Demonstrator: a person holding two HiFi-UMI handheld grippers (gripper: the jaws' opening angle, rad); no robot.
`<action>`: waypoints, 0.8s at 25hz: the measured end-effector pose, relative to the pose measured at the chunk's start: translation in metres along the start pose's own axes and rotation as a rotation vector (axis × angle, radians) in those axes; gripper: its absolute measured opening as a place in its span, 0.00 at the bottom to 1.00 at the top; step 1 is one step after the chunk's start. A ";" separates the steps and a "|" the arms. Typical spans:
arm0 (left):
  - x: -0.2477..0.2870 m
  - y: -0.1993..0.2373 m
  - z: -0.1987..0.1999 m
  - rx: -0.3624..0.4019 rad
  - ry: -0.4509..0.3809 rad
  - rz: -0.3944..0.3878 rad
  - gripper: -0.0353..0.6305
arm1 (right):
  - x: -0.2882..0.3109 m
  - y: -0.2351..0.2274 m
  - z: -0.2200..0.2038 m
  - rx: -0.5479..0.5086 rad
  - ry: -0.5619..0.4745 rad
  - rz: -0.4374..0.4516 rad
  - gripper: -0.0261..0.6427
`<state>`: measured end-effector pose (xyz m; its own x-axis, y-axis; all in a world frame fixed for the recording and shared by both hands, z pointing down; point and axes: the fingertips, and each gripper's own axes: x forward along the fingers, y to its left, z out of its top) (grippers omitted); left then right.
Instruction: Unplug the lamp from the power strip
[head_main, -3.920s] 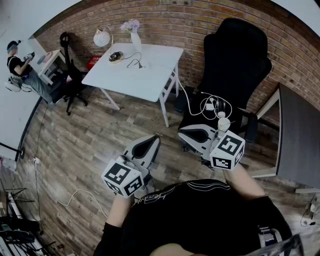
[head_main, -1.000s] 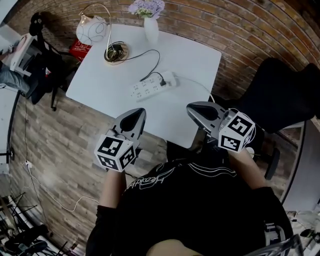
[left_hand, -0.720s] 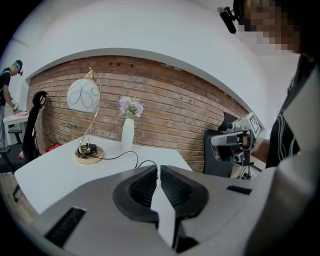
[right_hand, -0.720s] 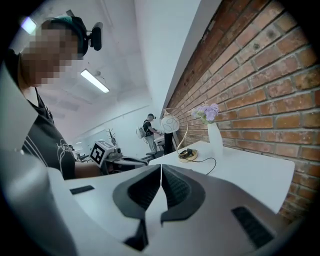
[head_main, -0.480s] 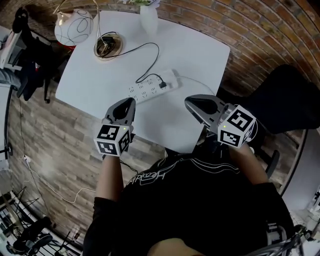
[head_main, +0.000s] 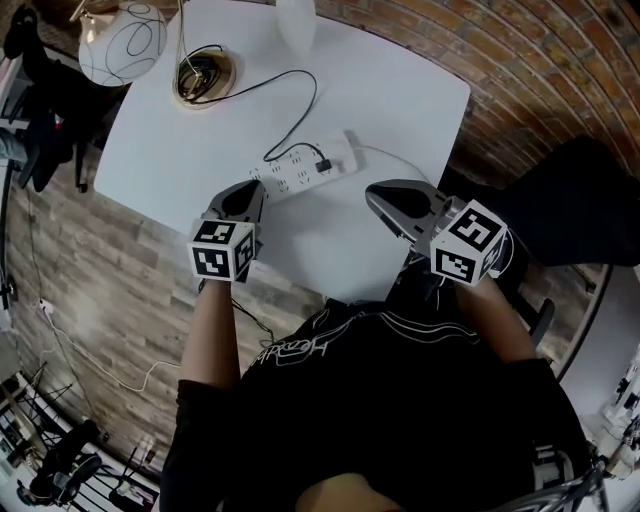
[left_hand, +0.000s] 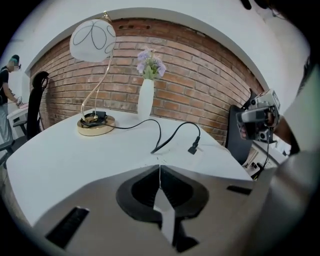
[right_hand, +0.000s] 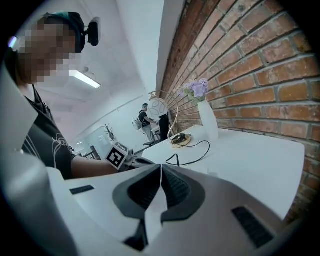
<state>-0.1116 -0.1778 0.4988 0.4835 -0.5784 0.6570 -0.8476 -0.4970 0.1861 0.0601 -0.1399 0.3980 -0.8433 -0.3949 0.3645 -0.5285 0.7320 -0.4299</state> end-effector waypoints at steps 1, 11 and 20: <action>0.003 0.002 -0.003 0.012 0.012 0.005 0.06 | 0.003 -0.003 -0.001 0.000 -0.002 0.002 0.04; 0.009 0.004 -0.009 0.093 0.023 0.016 0.06 | 0.031 -0.020 -0.006 -0.101 0.029 0.046 0.05; 0.010 0.005 -0.009 0.105 0.034 -0.006 0.06 | 0.067 -0.028 -0.017 -0.182 0.091 0.109 0.25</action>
<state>-0.1129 -0.1799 0.5128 0.4790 -0.5542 0.6808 -0.8165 -0.5661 0.1137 0.0198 -0.1770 0.4488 -0.8776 -0.2624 0.4012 -0.4019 0.8590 -0.3173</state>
